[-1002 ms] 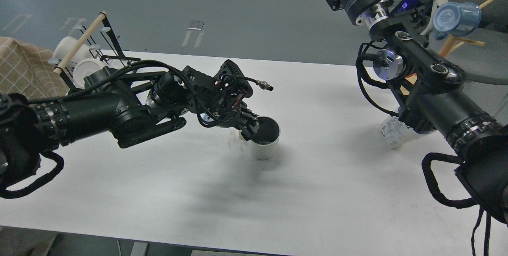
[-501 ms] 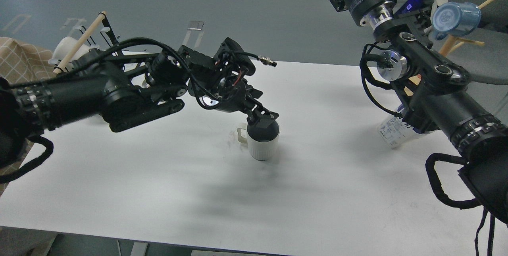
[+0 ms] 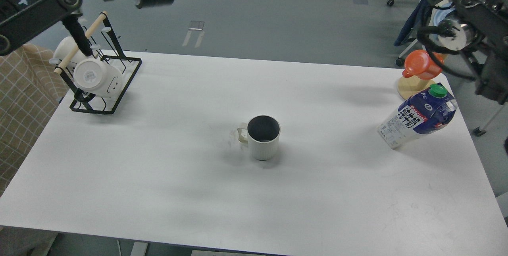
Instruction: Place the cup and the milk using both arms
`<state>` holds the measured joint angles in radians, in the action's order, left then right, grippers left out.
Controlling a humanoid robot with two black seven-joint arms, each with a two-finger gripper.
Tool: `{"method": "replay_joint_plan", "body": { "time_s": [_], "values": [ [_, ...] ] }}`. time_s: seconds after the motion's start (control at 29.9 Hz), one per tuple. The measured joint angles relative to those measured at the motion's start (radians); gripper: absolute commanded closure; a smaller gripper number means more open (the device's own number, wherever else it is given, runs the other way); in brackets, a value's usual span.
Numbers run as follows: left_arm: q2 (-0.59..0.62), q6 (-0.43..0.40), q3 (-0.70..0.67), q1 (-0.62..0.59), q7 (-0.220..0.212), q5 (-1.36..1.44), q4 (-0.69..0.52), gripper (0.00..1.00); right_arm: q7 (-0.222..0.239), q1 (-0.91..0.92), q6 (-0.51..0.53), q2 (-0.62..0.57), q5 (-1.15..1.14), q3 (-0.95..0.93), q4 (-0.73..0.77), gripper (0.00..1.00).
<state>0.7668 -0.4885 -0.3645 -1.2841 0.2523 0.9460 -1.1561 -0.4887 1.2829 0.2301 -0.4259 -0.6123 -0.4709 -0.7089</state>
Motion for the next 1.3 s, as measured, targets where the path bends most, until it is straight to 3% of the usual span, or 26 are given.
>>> {"method": "replay_joint_plan", "body": {
  "time_s": [0.27, 0.47, 0.6, 0.73, 0.8, 1.04, 1.3],
  "values": [
    [0.025, 0.024, -0.182, 0.225, -0.003, -0.480, 0.014, 0.06, 0.000, -0.028, -0.116, -0.439, -0.354, 0.109, -0.388, 0.00],
    [0.022, 0.023, -0.288, 0.298, -0.004, -0.527, 0.009, 0.06, 0.000, -0.156, -0.269, -0.830, -0.552, 0.134, -0.703, 0.00],
    [0.020, 0.021, -0.300, 0.308, -0.004, -0.527, 0.001, 0.06, 0.000, -0.283, -0.435, -0.992, -0.625, 0.160, -0.797, 0.00],
    [0.016, 0.020, -0.301, 0.314, -0.004, -0.527, -0.003, 0.06, 0.000, -0.352, -0.642, -1.042, -0.736, 0.283, -0.808, 0.00],
    [0.015, 0.018, -0.301, 0.320, -0.004, -0.527, -0.005, 0.06, 0.000, -0.363, -0.695, -1.045, -0.767, 0.377, -0.809, 0.00],
    [0.016, 0.003, -0.328, 0.352, -0.005, -0.522, -0.028, 0.06, 0.000, -0.376, -0.719, -1.038, -0.868, 0.601, -0.794, 0.00],
    [0.011, 0.002, -0.336, 0.376, -0.014, -0.520, -0.052, 0.06, 0.000, -0.381, -0.719, -0.936, -0.926, 0.645, -0.695, 0.00]
  ]
}}
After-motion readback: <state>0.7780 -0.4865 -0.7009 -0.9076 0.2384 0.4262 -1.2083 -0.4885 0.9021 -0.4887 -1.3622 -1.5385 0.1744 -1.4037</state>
